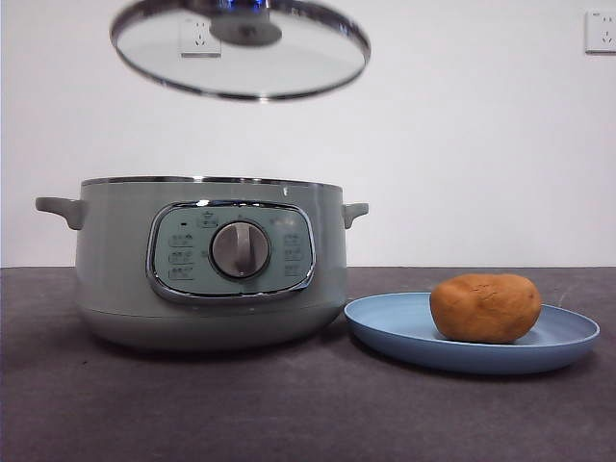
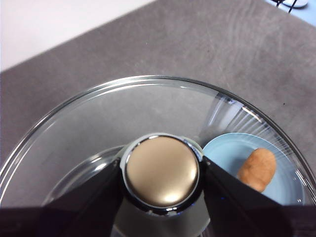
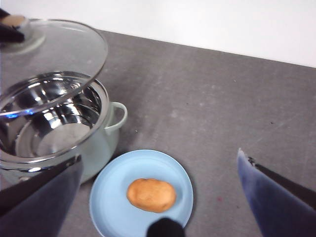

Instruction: Take the potato out from the steamer,put the potato on the plate,close the lid

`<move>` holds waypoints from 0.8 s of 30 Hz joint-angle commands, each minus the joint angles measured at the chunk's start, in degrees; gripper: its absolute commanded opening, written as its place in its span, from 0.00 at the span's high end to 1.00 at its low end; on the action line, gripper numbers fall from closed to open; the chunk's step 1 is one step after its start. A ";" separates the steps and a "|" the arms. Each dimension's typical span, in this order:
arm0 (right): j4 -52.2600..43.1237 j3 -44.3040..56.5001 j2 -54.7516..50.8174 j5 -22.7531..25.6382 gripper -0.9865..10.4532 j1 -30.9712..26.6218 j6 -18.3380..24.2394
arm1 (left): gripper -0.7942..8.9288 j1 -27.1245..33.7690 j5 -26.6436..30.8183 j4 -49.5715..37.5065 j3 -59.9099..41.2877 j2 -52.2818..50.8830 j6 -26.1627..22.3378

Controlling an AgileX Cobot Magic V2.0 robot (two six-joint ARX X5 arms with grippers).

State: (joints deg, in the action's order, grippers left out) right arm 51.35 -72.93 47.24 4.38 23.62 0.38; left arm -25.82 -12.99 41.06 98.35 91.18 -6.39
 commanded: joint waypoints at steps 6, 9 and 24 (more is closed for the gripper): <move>0.17 0.44 0.00 0.59 0.39 0.00 -0.57 | 0.93 0.31 0.61 -9.84 -10.23 -0.85 0.85; 0.20 0.44 0.00 0.66 0.39 0.00 -0.59 | 0.93 0.37 2.51 -13.33 -14.60 -0.85 0.81; 0.17 0.44 0.00 0.66 0.39 0.00 -1.03 | 0.93 1.60 4.42 -14.69 -19.30 -0.87 0.76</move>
State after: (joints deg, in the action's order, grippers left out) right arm 51.68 -72.93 47.37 4.75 23.62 0.14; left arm -24.43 -8.27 27.83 79.05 91.13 -5.93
